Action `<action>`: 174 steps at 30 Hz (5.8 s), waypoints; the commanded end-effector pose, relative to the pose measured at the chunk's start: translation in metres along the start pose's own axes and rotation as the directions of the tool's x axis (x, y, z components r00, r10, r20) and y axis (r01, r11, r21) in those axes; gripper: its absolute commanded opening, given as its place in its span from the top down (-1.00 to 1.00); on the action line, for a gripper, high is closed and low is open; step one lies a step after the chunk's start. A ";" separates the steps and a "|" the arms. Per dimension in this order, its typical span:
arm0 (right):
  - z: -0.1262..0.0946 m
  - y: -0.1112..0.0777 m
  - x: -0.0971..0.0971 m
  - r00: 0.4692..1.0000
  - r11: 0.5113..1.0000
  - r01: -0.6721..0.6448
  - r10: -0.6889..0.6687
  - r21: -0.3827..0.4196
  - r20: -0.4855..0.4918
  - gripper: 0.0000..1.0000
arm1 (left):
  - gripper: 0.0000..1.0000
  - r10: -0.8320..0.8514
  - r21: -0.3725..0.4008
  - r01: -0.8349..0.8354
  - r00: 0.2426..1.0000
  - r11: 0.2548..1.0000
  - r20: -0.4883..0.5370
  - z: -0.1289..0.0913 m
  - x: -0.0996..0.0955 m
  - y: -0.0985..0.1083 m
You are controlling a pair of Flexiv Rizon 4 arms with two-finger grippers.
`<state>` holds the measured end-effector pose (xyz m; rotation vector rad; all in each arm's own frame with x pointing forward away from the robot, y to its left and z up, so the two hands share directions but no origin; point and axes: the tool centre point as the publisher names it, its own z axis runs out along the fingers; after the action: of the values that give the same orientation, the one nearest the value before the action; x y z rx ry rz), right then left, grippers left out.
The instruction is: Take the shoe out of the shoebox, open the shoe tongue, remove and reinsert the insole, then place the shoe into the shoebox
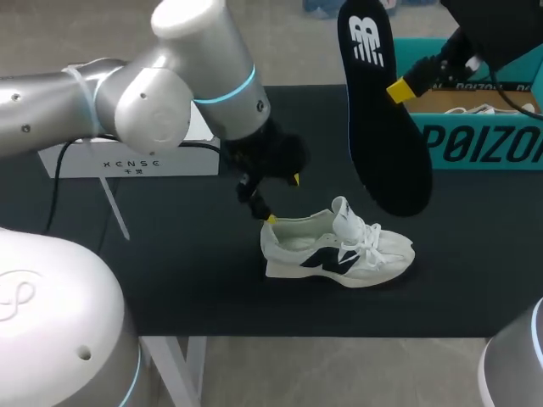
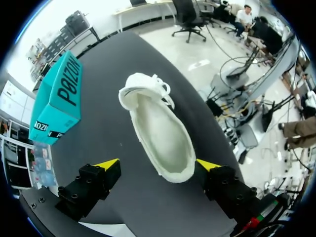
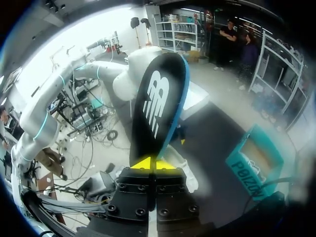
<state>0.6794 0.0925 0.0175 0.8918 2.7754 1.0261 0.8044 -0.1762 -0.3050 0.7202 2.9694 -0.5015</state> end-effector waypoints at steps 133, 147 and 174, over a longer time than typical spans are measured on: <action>0.001 0.002 -0.001 1.000 1.000 0.000 0.000 0.005 -0.002 1.00 | 0.82 0.807 0.238 -0.831 0.351 0.502 -0.475 0.080 -0.073 -0.069; 0.001 0.002 -0.001 1.000 1.000 0.000 0.000 0.005 -0.002 1.00 | -1.00 0.868 0.121 -0.874 0.436 0.471 -0.237 0.052 -0.093 -0.078; 0.001 0.002 -0.001 1.000 1.000 0.000 0.000 0.005 -0.002 1.00 | -1.00 0.003 0.321 -0.665 0.437 0.675 0.900 -0.038 -0.065 -0.010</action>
<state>0.6795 0.0923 0.0176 0.8901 2.7764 1.0262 0.8704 -0.2244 -0.2451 1.8600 2.2007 -0.5124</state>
